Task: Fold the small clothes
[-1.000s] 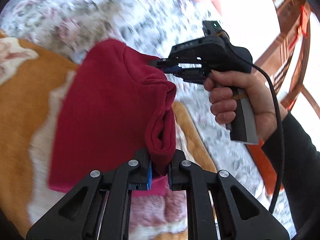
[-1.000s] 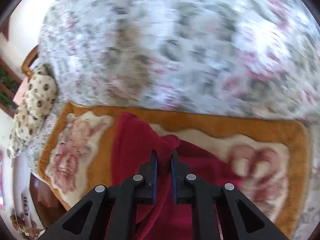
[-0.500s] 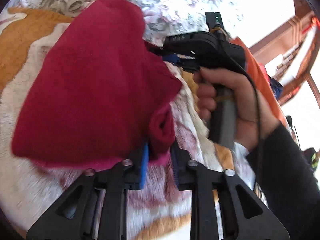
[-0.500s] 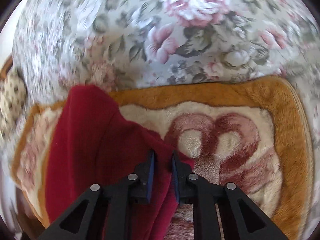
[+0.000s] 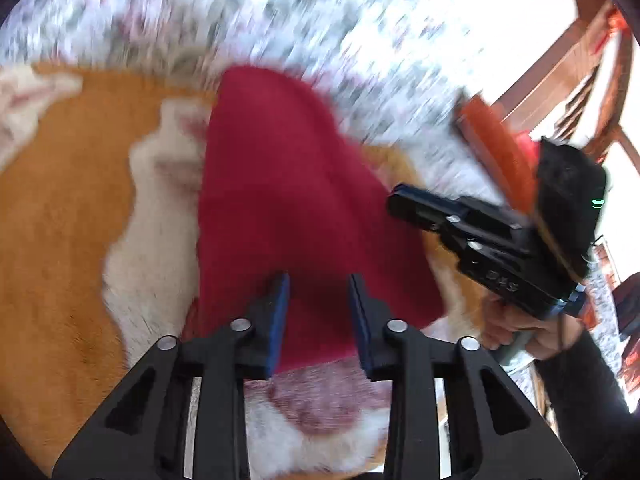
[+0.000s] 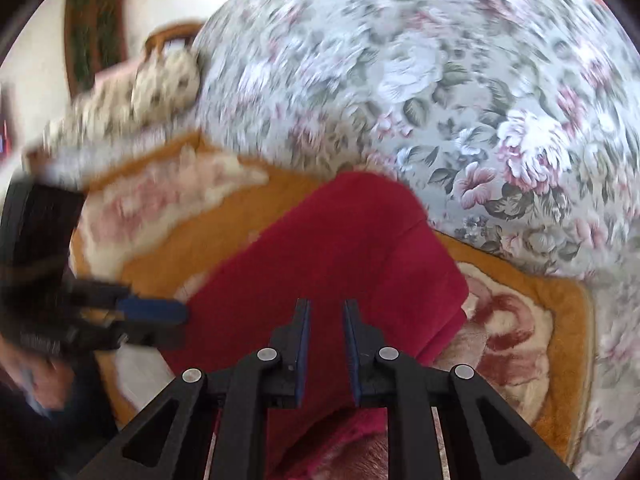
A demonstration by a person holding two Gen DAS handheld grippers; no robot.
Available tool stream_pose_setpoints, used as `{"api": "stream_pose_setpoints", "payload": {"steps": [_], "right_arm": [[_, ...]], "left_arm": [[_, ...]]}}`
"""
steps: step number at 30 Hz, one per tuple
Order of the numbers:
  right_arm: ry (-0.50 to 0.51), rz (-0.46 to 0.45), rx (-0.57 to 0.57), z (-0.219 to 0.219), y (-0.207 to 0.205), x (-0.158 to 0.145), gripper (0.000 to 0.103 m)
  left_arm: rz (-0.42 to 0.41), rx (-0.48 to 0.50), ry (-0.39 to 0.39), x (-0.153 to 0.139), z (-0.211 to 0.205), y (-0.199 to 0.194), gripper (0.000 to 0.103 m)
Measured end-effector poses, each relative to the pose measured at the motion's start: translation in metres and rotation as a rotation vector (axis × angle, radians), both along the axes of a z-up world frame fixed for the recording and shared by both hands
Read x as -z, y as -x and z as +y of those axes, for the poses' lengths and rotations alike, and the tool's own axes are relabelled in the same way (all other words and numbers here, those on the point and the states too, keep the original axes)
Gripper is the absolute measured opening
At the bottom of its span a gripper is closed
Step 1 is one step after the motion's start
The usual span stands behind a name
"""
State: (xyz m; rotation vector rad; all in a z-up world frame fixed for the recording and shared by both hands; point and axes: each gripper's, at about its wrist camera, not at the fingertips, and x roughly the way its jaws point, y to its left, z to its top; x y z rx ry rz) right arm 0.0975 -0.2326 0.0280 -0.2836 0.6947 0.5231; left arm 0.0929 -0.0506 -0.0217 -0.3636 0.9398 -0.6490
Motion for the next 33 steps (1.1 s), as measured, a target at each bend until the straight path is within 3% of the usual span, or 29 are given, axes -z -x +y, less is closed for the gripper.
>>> {"api": "stream_pose_setpoints", "payload": {"steps": [3,7,9,12,15,19,23,26,30,33], "right_arm": [[0.049,0.063,0.086,-0.012,-0.011,0.042,0.015],[-0.085,0.039,0.102,-0.033,-0.008,0.057,0.016],[-0.089,0.021,0.103,-0.033,-0.007,0.058,0.016],[-0.099,-0.032,0.102,-0.034,-0.001,0.061,0.016],[-0.106,-0.046,0.101,-0.033,0.0,0.06,0.016],[-0.13,-0.044,0.097,-0.035,-0.002,0.063,0.016],[-0.138,-0.047,0.094,-0.035,-0.002,0.066,0.016],[-0.156,-0.039,0.087,-0.037,-0.004,0.069,0.016],[-0.151,-0.04,0.083,-0.035,-0.004,0.07,0.016],[-0.128,-0.048,0.08,-0.031,-0.002,0.068,0.017]], "left_arm": [[-0.001,-0.012,-0.015,0.021,-0.004,0.004,0.016],[0.014,-0.019,0.001,0.018,-0.002,0.002,0.016],[-0.024,-0.045,0.011,-0.002,0.003,-0.004,0.016],[-0.145,-0.058,0.043,-0.044,-0.006,-0.034,0.017],[-0.165,-0.024,-0.015,-0.064,-0.037,-0.091,0.017],[-0.09,-0.107,-0.145,-0.042,-0.059,-0.156,0.016],[0.032,-0.157,-0.272,0.004,-0.063,-0.191,0.016],[0.046,-0.175,-0.247,0.019,-0.058,-0.199,0.016],[0.122,-0.215,-0.174,0.032,-0.039,-0.211,0.008],[0.089,-0.201,-0.202,0.028,-0.041,-0.203,0.008]]}}
